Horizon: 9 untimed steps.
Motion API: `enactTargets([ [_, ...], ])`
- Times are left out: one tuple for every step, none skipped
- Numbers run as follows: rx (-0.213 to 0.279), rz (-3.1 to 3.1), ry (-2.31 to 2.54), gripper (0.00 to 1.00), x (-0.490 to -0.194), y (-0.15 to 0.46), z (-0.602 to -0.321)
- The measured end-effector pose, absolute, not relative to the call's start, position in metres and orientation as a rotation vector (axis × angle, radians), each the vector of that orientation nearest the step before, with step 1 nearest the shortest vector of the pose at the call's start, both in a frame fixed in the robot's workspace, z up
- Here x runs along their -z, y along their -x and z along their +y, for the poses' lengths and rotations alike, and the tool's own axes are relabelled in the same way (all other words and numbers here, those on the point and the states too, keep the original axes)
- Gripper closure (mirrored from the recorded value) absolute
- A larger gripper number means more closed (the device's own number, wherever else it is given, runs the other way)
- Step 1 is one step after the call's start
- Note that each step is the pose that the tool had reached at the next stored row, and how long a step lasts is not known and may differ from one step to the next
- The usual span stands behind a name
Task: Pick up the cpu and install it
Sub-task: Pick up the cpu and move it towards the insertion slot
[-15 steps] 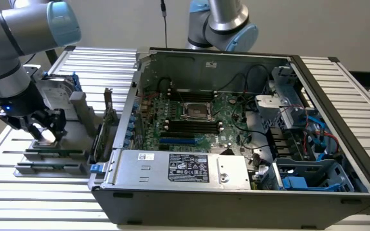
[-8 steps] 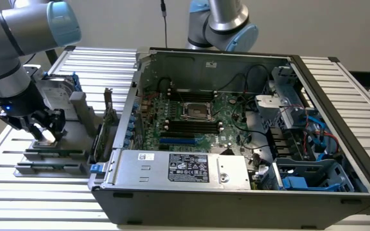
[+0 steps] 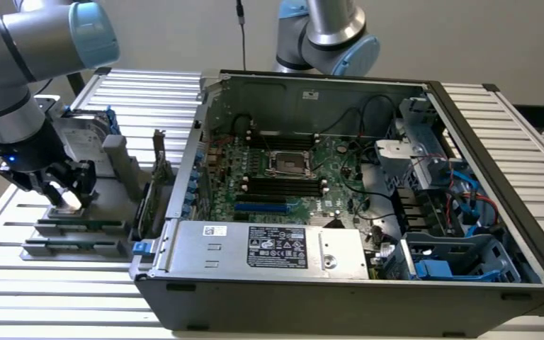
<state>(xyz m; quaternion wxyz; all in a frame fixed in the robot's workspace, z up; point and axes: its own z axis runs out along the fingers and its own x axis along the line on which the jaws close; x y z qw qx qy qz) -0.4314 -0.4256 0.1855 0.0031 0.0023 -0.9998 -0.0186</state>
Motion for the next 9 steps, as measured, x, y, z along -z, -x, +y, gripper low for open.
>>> enactTargets([
  [0.058, -3.135, -0.007, 0.45, -0.1856, 0.4314, -0.4255],
  [0.059, -3.135, -0.007, 0.45, -0.1858, 0.4313, -0.4255],
  [0.058, -3.134, -0.007, 0.45, -0.1862, 0.4314, -0.4255],
  [0.058, -3.134, -0.007, 0.45, -0.1866, 0.4314, -0.4256],
  [0.058, -3.134, -0.007, 0.45, -0.1870, 0.4314, -0.4255],
  [0.058, -3.134, -0.007, 0.45, -0.1874, 0.4314, -0.4255],
  [0.058, -3.134, -0.007, 0.45, -0.1879, 0.4314, -0.4255],
  [0.058, -3.134, -0.007, 0.45, -0.1883, 0.4314, -0.4256],
  [0.058, -3.133, -0.007, 0.45, -0.1888, 0.4314, -0.4256],
])
